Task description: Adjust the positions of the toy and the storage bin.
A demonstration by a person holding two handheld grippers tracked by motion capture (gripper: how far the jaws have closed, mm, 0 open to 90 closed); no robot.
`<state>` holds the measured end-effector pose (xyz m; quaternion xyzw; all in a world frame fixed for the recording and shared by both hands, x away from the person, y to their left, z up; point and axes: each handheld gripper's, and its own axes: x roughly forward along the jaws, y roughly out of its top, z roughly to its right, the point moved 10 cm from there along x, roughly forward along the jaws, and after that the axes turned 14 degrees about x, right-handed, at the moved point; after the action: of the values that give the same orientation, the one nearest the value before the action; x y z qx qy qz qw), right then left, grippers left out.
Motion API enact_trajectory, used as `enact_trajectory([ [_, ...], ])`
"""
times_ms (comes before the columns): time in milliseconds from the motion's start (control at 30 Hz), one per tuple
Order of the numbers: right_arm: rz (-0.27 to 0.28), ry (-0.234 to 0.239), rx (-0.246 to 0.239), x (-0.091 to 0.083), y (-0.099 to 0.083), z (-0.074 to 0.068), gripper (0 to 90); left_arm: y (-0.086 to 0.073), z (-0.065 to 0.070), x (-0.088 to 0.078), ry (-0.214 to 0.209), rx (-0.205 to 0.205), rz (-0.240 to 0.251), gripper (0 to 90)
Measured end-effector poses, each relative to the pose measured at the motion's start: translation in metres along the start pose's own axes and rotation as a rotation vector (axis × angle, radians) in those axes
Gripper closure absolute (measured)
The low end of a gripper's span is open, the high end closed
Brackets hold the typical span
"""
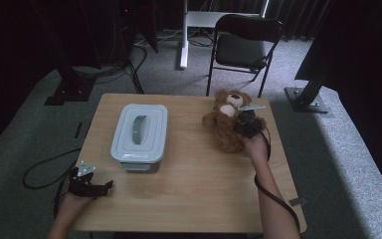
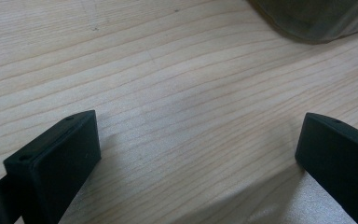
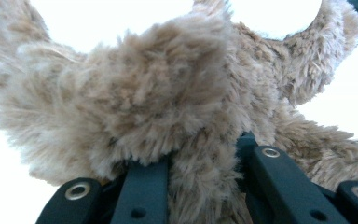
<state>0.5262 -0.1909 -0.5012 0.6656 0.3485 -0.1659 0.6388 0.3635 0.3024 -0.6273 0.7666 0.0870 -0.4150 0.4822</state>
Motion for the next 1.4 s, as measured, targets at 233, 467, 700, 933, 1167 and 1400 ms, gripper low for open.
enact_trajectory([
  [233,-0.008,-0.036,-0.003,0.006,0.017,0.035,74.6,0.000,0.001,0.000,-0.006,0.004,0.002,0.6],
  [467,-0.041,-0.065,-0.029,0.016,0.027,0.053,74.5,0.000,0.001,0.000,-0.008,0.006,0.002,0.6],
  [700,-0.090,-0.084,-0.009,0.039,0.011,0.072,73.7,0.000,0.001,0.000,-0.007,0.005,0.003,0.6],
  [933,-0.090,-0.054,0.012,0.047,-0.006,0.072,49.6,0.001,0.002,0.000,-0.009,0.007,0.002,0.6],
  [1167,-0.098,-0.024,0.110,0.035,-0.002,0.069,27.0,0.012,0.003,0.003,-0.028,-0.007,0.046,0.6],
  [1400,-0.040,0.007,0.111,0.019,0.003,0.049,14.0,0.024,-0.004,0.006,-0.028,-0.015,0.066,0.6],
])
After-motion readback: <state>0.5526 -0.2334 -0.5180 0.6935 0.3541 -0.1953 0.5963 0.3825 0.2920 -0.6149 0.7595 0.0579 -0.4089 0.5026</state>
